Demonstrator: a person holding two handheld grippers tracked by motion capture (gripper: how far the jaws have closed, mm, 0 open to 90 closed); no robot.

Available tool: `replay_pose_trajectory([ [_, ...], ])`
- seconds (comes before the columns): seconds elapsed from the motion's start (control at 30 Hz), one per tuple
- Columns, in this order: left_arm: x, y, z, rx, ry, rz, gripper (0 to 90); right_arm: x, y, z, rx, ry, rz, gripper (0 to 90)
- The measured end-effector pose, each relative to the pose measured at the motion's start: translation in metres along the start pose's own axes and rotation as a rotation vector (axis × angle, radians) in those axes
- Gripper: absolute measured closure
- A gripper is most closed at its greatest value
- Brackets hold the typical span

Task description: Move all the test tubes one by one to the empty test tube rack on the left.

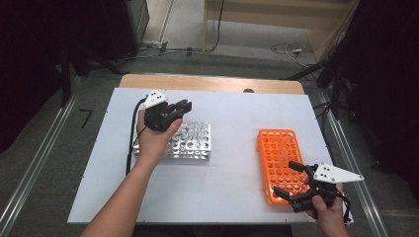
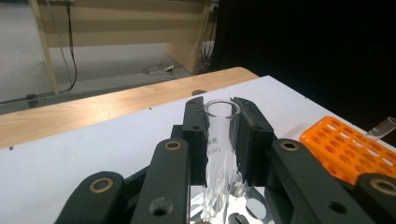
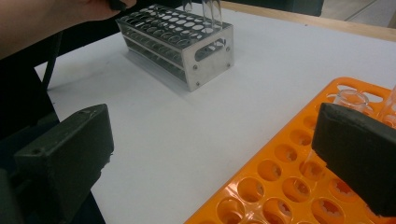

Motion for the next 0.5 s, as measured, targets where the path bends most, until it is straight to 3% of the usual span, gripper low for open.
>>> replay_pose_trajectory([
  [0.23, 0.006, -0.014, 0.006, -0.031, 0.005, 0.017, 75.4, 0.0, 0.0, -0.002, 0.002, -0.001, -0.004, 0.0],
  [0.5, 0.013, -0.024, 0.003, -0.023, -0.008, 0.047, 75.4, 0.0, 0.0, -0.004, 0.005, -0.001, 0.0, 0.0],
])
Point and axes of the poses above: each handheld gripper's, and its own axes: y roughly backward along the jaws, x roughly out of its underside, z roughly to its left, the point moved 8 cm from there along -y, roughly forward along the jaws, and after that the axes turned 15 degrees about -y, right-handed, at the moved point
